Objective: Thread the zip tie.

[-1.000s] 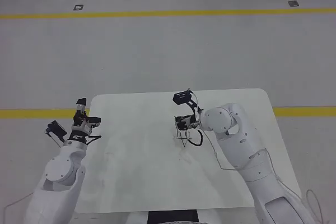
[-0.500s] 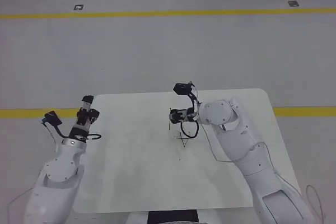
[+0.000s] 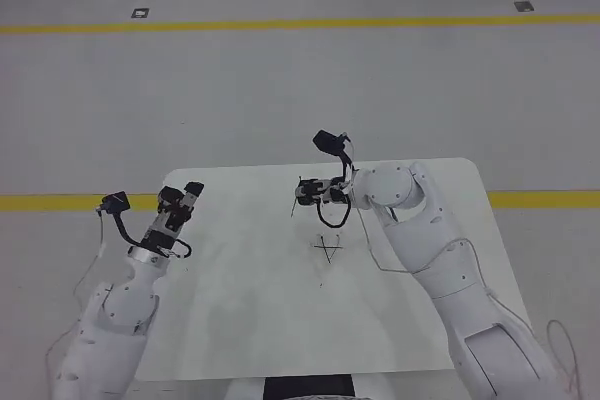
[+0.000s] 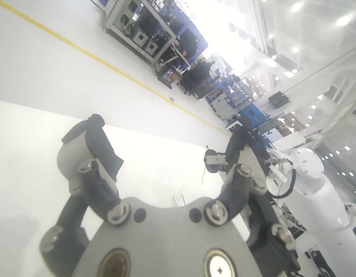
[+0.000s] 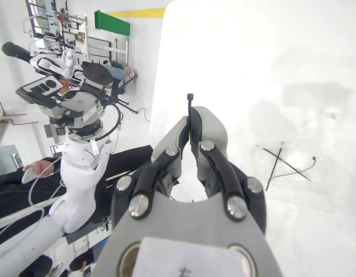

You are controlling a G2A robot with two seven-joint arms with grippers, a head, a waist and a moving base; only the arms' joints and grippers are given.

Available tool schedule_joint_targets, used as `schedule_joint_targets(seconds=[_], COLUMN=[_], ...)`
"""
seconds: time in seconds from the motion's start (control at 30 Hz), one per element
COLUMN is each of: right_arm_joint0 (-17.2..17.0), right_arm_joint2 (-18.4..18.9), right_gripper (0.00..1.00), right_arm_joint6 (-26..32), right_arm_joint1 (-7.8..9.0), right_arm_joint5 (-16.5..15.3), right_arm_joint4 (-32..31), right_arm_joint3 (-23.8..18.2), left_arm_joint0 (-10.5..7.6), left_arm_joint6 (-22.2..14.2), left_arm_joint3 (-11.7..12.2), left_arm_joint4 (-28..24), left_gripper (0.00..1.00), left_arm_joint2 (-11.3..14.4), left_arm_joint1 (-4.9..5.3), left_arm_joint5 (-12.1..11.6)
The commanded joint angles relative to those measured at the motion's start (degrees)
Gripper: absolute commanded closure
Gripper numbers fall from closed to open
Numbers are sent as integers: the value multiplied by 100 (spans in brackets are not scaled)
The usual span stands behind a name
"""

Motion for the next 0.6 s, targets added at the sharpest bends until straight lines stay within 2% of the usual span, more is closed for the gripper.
schedule_joint_targets(seconds=[0.0,0.07,0.13,0.17,0.27,0.33,0.4,0.57], right_arm_joint0=[-73,-82,-55,-22,87,180,267,267], right_arm_joint2=[20,-8,-56,-106,-193,-222,-193,-193], right_gripper=[100,100,100,100,100,100,100,100], right_arm_joint6=[-206,-576,-901,-1057,-1316,-1475,-1431,-1431], right_arm_joint1=[-8,-48,-90,-115,-167,-204,-237,-237], right_arm_joint5=[50,285,539,659,872,1049,1053,1053], right_arm_joint4=[116,317,459,523,671,834,1160,1160], right_arm_joint3=[-15,-43,-19,9,117,228,429,429], left_arm_joint0=[1,-41,-94,-176,-379,-578,-740,-740], left_arm_joint6=[-25,74,207,322,815,1195,1430,1430], left_arm_joint3=[-87,-220,-201,-155,110,391,575,575], left_arm_joint4=[128,587,951,1486,2198,2674,3061,3061], left_gripper=[0,0,0,0,0,0,0,0], left_arm_joint2=[115,296,529,695,1088,1332,1515,1515], left_arm_joint1=[-1,8,13,32,52,70,87,87], left_arm_joint5=[0,0,0,0,0,0,0,0])
